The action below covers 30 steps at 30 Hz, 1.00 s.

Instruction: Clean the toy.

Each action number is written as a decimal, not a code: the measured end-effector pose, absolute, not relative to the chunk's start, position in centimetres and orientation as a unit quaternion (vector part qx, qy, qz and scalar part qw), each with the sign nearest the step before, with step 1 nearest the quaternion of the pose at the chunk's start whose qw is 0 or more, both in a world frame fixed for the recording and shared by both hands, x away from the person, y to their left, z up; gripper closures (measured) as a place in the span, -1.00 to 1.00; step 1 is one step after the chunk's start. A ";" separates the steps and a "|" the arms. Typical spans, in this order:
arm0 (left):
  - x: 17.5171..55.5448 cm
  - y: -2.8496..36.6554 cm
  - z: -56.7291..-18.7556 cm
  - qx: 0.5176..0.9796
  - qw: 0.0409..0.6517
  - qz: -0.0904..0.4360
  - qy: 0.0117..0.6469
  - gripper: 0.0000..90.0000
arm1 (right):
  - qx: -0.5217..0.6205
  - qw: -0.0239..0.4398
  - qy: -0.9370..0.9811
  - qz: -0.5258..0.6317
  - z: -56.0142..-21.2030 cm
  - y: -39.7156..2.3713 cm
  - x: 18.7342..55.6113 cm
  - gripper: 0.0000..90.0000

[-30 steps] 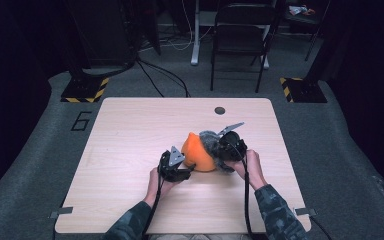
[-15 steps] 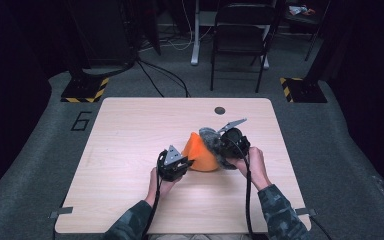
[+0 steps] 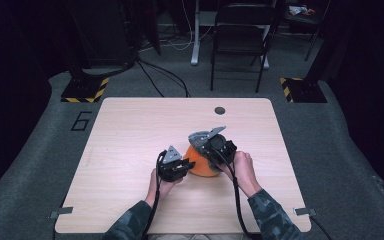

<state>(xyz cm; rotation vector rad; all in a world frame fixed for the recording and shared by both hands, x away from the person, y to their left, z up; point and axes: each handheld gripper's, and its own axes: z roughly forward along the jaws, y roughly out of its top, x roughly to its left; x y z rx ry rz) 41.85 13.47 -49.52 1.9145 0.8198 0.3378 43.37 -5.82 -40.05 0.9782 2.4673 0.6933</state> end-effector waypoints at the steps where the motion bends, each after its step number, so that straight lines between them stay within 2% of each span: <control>1: 41.9 13.5 -49.5 0.789 0.494 0.134 0.340 0.68 | 0.352 0.193 0.882 0.248 -40.1 -6.0 43.5 0.71; 18: 42.5 14.1 -50.0 0.783 0.488 0.123 0.365 0.69 | 0.381 0.110 0.881 0.260 -40.9 -9.2 45.0 0.69; 30: 42.7 14.2 -50.1 0.787 0.481 0.123 0.366 0.69 | 0.400 0.053 0.896 0.186 -43.2 -10.8 46.1 0.70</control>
